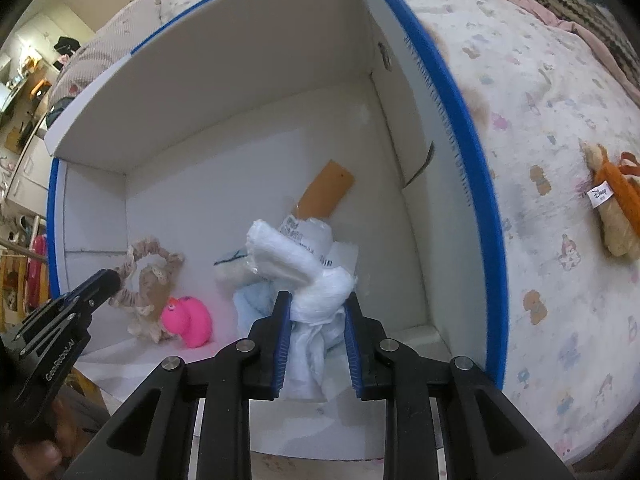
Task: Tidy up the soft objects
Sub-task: 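Carry the brown scrunchie and white cloth down into the box, then open both tools to release the scrunchie and white cloth in the box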
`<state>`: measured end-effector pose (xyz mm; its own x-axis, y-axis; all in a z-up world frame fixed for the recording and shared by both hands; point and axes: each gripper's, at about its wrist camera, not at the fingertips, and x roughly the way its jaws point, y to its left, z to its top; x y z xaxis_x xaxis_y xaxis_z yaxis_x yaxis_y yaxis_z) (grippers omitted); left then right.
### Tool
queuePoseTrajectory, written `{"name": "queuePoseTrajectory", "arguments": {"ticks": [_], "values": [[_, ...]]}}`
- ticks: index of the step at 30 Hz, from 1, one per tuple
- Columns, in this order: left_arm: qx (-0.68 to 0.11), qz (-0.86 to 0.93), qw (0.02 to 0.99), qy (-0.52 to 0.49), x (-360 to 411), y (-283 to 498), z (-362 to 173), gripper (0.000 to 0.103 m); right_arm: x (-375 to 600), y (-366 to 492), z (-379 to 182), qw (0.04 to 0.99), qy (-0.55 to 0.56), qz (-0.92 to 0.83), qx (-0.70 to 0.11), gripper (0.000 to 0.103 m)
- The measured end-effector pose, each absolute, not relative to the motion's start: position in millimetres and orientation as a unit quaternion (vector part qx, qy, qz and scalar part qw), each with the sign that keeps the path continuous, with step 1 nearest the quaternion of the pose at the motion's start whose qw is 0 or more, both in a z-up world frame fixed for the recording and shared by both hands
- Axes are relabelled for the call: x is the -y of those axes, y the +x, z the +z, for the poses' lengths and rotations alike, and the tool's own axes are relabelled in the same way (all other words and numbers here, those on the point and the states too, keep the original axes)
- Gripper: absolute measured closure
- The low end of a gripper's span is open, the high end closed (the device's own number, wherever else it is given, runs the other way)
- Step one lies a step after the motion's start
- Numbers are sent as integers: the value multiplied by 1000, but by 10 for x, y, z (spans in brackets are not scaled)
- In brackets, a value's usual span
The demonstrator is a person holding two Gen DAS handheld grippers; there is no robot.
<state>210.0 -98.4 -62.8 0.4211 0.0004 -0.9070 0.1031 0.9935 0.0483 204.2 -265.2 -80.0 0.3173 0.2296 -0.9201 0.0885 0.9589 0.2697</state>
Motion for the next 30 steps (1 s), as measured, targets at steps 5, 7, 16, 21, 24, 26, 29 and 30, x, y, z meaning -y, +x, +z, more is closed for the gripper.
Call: {"name": "queuePoseTrajectory", "arguments": {"ticks": [5, 7, 16, 21, 24, 26, 29, 30], "values": [[-553, -17, 831, 54, 975, 2118, -714, 98, 2611, 2050, -857, 796, 123, 39, -592, 77], [-556, -20, 829, 55, 971, 2112, -721, 97, 2596, 2048, -848, 797, 120, 37, -590, 75], [-538, -7, 841, 60, 894, 2047, -592, 60, 2386, 2005, -651, 829, 84, 52, -550, 36], [-517, 8, 855, 35, 720, 1982, -429, 48, 2415, 1943, -504, 842, 105, 71, -524, 25], [-509, -8, 861, 4, 593, 1903, -319, 48, 2421, 1902, -459, 844, 115, 81, -518, 17], [-501, -18, 865, -2, 581, 1842, -220, 48, 2419, 1862, -393, 849, 117, 89, -507, 14], [-482, -5, 876, 6, 509, 1713, -91, 48, 2446, 1777, -309, 860, 123, 94, -486, 0], [-478, -7, 878, 3, 468, 1661, -52, 48, 2452, 1751, -279, 864, 126, 94, -479, 0]]}}
